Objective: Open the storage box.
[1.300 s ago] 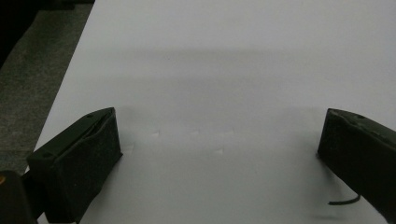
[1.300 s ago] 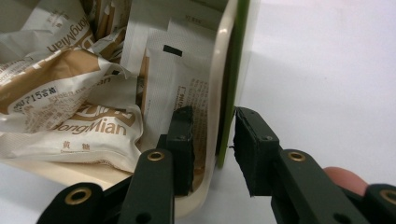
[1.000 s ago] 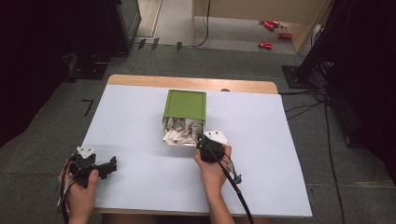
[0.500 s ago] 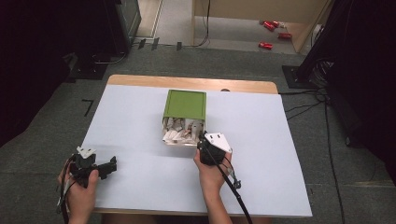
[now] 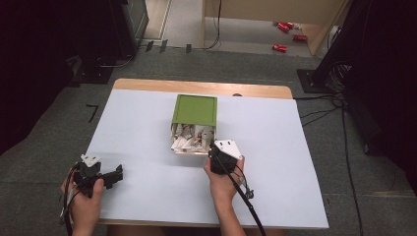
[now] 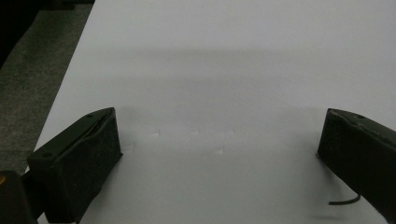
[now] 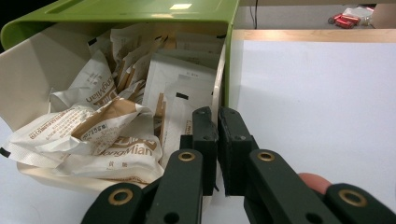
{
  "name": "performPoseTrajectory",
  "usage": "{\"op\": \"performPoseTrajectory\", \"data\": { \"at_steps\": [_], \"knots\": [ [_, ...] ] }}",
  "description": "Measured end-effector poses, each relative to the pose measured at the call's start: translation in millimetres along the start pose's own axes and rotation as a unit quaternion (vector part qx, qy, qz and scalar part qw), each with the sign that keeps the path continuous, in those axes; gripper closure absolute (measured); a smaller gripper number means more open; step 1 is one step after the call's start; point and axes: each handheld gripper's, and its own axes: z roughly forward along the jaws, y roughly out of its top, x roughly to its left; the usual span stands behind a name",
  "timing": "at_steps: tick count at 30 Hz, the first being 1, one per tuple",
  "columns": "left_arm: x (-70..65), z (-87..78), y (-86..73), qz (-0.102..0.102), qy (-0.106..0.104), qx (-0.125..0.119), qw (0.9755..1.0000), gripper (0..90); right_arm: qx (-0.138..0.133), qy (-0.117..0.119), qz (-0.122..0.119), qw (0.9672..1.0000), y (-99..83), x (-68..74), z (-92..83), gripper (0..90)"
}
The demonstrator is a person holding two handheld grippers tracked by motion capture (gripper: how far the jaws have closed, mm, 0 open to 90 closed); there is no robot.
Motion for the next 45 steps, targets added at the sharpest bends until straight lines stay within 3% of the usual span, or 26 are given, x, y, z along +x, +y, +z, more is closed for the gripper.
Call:
{"op": "performPoseTrajectory", "data": {
  "at_steps": [39,42,44,45],
  "knots": [
    [0.0,0.0,0.0,0.001,0.000,0.000,1.0000,0.0,-0.006,0.016,0.016,0.9997,-31.8,4.4,-51.1,87.5],
    [0.0,-0.1,-0.1,0.000,0.000,-0.001,1.0000,0.0,-0.023,0.040,0.030,0.9985,-27.2,1.4,-52.2,65.8],
    [0.0,-0.1,-0.1,0.000,0.000,-0.001,1.0000,0.0,-0.026,0.045,0.033,0.9981,-25.0,0.4,-52.5,61.8],
    [0.0,-0.1,-0.1,0.000,0.000,-0.001,1.0000,0.0,-0.028,0.059,0.043,0.9970,-20.9,-1.5,-52.8,53.0]
  ]
}}
